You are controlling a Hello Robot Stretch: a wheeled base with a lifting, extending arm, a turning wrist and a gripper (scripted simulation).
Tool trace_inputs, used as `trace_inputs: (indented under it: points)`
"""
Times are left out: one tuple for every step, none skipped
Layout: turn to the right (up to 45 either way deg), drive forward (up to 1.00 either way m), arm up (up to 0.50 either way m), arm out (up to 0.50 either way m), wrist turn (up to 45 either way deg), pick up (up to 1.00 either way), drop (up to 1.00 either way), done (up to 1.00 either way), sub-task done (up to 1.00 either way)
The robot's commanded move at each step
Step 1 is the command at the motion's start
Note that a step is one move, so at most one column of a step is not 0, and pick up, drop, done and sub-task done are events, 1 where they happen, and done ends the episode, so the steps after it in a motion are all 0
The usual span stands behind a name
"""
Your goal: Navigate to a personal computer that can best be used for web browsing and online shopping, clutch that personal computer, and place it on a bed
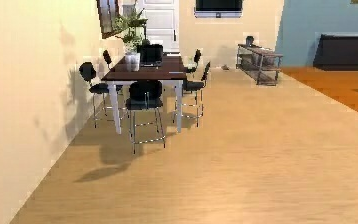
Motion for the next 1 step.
trace_inputs:
  points:
    - [3.0,0.00,0.00,0.00,0.0,0.00,0.00,0.00,0.00]
